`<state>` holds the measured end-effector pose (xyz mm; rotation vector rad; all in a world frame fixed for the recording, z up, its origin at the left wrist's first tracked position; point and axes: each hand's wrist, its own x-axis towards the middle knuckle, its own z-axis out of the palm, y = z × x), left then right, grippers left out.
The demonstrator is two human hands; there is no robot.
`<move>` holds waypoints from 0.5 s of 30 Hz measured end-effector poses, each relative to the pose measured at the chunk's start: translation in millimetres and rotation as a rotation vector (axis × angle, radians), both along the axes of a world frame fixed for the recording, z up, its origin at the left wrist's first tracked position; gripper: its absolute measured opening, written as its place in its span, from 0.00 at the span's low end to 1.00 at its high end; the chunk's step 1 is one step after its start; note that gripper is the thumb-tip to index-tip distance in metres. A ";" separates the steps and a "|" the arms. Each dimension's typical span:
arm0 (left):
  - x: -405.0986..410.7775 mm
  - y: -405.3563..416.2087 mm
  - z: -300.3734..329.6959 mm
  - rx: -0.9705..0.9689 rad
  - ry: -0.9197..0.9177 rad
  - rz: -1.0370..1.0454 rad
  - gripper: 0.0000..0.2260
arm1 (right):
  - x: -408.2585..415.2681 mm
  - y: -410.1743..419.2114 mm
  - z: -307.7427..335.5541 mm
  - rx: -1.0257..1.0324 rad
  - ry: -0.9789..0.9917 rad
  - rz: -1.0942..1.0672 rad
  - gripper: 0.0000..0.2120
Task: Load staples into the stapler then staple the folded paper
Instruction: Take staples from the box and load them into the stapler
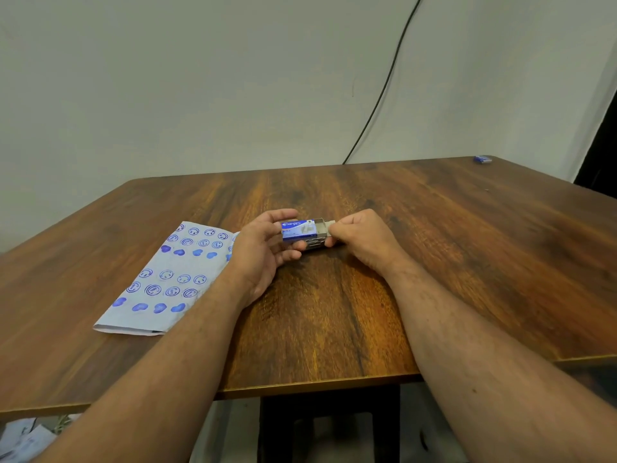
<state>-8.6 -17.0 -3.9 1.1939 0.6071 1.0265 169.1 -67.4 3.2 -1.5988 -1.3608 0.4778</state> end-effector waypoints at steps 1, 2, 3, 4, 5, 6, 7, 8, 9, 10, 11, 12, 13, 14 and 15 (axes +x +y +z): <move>-0.7 -0.8 -0.9 0.038 0.015 -0.010 0.11 | 0.0 -0.1 0.0 -0.004 -0.003 0.004 0.10; -0.4 -0.9 -2.7 0.085 0.051 -0.006 0.12 | -0.1 0.6 -0.6 -0.006 -0.006 0.005 0.10; 0.6 -0.3 -5.0 0.128 0.098 0.007 0.16 | 0.3 1.5 -1.3 -0.008 -0.006 0.003 0.09; 2.3 0.4 -6.5 0.158 0.137 0.023 0.19 | 0.5 2.5 -1.9 -0.008 -0.005 0.004 0.09; 3.5 0.5 -7.2 0.172 0.159 0.040 0.20 | 0.6 3.9 -2.5 -0.011 -0.003 0.009 0.09; 4.5 0.5 -7.6 0.175 0.164 0.054 0.20 | 0.9 4.7 -3.0 -0.014 -0.002 0.015 0.09; 4.8 1.2 -7.9 0.170 0.152 0.065 0.19 | 0.8 4.6 -2.5 -0.017 -0.004 0.023 0.09; 4.8 2.0 -7.6 0.153 0.128 0.070 0.18 | 1.1 4.4 -2.2 -0.019 -0.010 0.031 0.09; 4.2 3.2 -7.4 0.130 0.098 0.071 0.17 | 1.3 3.6 -1.7 -0.022 -0.018 0.040 0.09; 3.9 4.7 -7.7 0.105 0.071 0.067 0.16 | 1.4 2.9 -1.2 -0.022 -0.025 0.047 0.09; 3.3 6.3 -8.4 0.086 0.049 0.056 0.15 | 1.6 2.0 -1.1 -0.019 -0.029 0.050 0.10; 3.0 7.0 -8.7 0.072 0.033 0.039 0.15 | 1.7 1.7 -1.2 -0.015 -0.032 0.050 0.10; 3.1 7.8 -8.9 0.062 0.027 0.027 0.14 | 2.1 1.5 -1.4 -0.014 -0.034 0.049 0.11; 3.5 7.9 -8.6 0.052 0.025 0.022 0.13 | 2.4 2.0 -1.7 -0.014 -0.035 0.049 0.11; 3.8 8.0 -8.1 0.040 0.027 0.025 0.13 | 2.9 2.7 -2.2 -0.015 -0.038 0.047 0.12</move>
